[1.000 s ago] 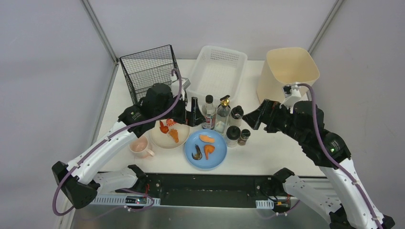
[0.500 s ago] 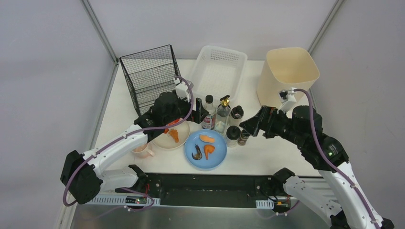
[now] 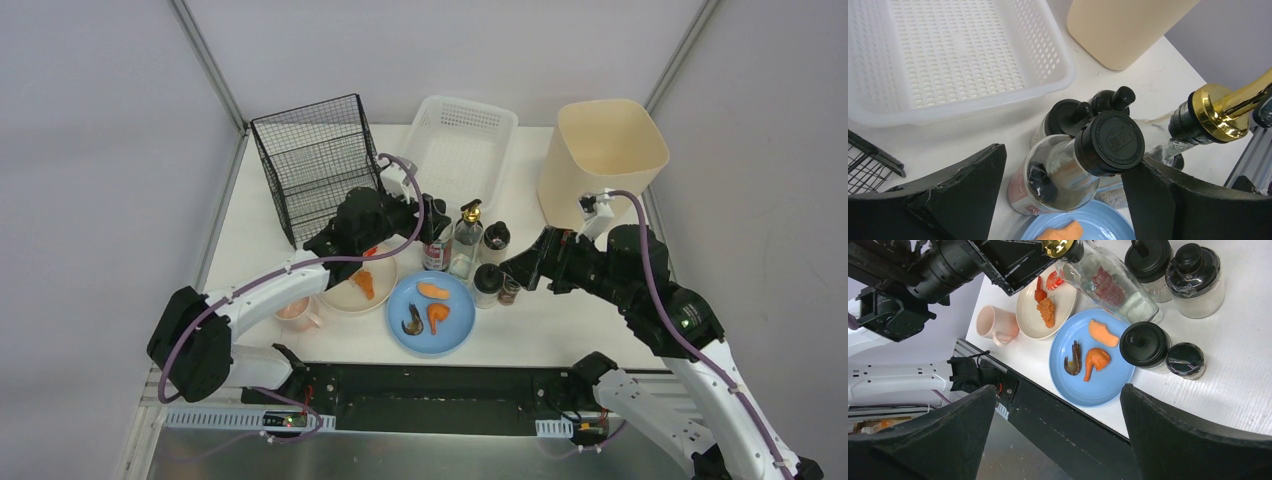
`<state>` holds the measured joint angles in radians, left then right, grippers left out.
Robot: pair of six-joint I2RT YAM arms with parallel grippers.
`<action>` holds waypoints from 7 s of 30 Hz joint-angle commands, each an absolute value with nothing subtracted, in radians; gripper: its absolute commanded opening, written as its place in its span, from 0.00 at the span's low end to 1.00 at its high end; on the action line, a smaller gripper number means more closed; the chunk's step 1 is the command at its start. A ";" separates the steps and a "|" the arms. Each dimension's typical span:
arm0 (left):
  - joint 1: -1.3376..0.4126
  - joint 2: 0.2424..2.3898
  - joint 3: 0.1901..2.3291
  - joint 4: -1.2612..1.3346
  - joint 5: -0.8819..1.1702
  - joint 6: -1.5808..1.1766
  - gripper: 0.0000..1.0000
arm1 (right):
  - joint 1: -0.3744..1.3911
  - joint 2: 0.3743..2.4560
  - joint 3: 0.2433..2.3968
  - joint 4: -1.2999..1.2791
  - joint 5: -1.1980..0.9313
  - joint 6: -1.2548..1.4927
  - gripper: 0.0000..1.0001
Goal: Clear the kitchen counter
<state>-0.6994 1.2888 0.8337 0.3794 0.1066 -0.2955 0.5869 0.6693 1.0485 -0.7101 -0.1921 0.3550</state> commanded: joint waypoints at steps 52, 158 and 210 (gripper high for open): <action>-0.704 1.252 1.157 0.303 -0.062 -0.051 0.00 | 0.590 0.652 0.997 -0.670 -0.230 0.370 0.99; -0.293 1.712 1.578 0.271 -0.368 -0.144 0.73 | 0.614 0.703 0.891 -0.526 -0.395 0.397 0.99; -0.901 1.275 1.008 0.268 0.299 -0.227 0.99 | 0.615 0.648 1.324 -1.098 -0.032 0.434 0.99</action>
<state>-0.8799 1.2392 0.9947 0.1722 0.3088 -0.2481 0.6079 0.6476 1.3056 -1.1118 0.0029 0.4191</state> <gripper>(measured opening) 0.990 0.990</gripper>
